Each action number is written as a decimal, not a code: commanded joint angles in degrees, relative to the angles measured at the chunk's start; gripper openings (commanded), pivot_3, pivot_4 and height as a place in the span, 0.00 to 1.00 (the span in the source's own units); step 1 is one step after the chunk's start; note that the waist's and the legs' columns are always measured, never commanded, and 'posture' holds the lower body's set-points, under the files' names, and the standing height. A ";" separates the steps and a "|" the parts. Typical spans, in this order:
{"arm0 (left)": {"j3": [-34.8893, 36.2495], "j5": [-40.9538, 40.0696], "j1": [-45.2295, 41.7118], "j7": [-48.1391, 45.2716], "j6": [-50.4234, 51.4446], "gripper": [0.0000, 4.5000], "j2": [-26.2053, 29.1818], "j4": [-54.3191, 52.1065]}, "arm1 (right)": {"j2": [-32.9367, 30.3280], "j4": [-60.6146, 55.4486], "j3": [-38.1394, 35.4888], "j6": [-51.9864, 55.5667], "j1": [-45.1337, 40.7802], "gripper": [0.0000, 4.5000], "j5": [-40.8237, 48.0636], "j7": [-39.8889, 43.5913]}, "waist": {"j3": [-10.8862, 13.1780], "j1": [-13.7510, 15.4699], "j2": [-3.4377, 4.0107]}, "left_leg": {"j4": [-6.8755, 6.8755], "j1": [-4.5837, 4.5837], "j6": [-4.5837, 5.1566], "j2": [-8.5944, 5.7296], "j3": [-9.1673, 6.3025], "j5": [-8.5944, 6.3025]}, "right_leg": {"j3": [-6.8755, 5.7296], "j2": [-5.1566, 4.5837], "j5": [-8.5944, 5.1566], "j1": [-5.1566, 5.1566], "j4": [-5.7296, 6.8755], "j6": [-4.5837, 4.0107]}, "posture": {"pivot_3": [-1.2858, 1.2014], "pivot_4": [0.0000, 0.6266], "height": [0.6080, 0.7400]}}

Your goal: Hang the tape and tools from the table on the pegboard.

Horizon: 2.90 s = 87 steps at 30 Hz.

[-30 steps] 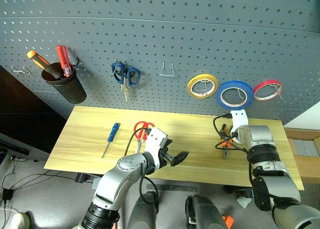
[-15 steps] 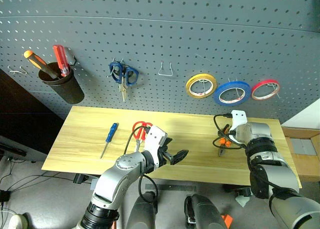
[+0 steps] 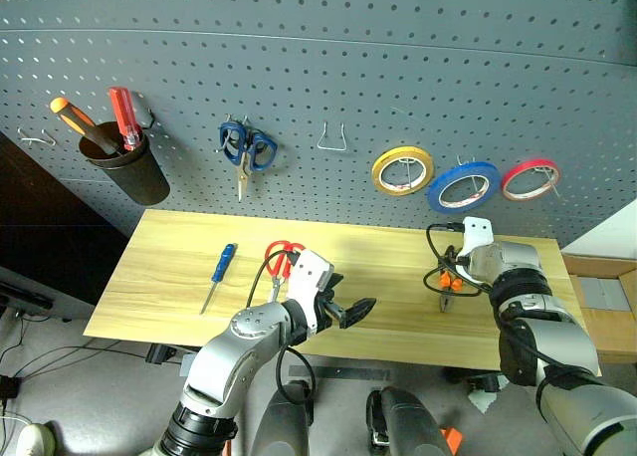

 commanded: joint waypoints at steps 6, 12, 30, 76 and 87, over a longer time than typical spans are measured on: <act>4.91 -7.66 1.39 -4.02 -1.78 1.00 0.02 -4.45 | -5.95 -52.52 11.68 2.10 29.24 0.66 0.41 13.38 | -0.11 1.16 0.19 | -0.09 -0.19 -0.54 0.01 -0.08 -0.08 | -0.02 0.01 -0.23 -0.14 -0.07 0.36 | 0.58 0.32 1.00; 14.83 -18.58 4.44 -4.62 0.68 1.00 0.94 -9.64 | -12.30 -80.14 14.73 -12.84 52.02 0.66 0.88 21.07 | -0.95 0.74 0.76 | 0.10 -0.49 -0.93 -0.01 -0.13 -0.32 | 0.03 0.01 -0.52 -0.30 -0.15 0.85 | 0.56 0.21 1.00; 22.57 -31.89 4.77 -1.82 -0.76 1.00 6.26 -13.37 | 6.12 -74.40 18.67 -36.33 25.95 0.66 -4.41 12.53 | -7.55 -0.41 -0.18 | 0.17 0.18 -0.79 0.01 -0.17 0.09 | 0.07 0.24 -0.17 0.09 0.20 0.25 | 0.57 0.02 1.00; 22.02 -11.59 -17.59 3.39 -18.44 1.00 3.14 12.71 | 18.97 -41.31 13.20 -47.17 1.79 0.66 1.33 6.99 | -8.63 1.14 -0.66 | 0.19 0.03 -0.72 0.03 -0.15 0.12 | 0.09 0.19 -0.01 -0.04 0.37 0.00 | 0.60 0.10 1.00; 22.31 -11.92 -16.85 3.54 -18.08 1.00 3.61 11.78 | 19.39 -35.21 13.96 -49.02 2.16 0.66 -1.27 6.26 | -8.63 1.19 -0.66 | 0.23 0.08 -0.70 0.01 -0.17 0.12 | 0.08 0.18 -0.02 -0.08 0.65 0.00 | 0.60 0.10 1.00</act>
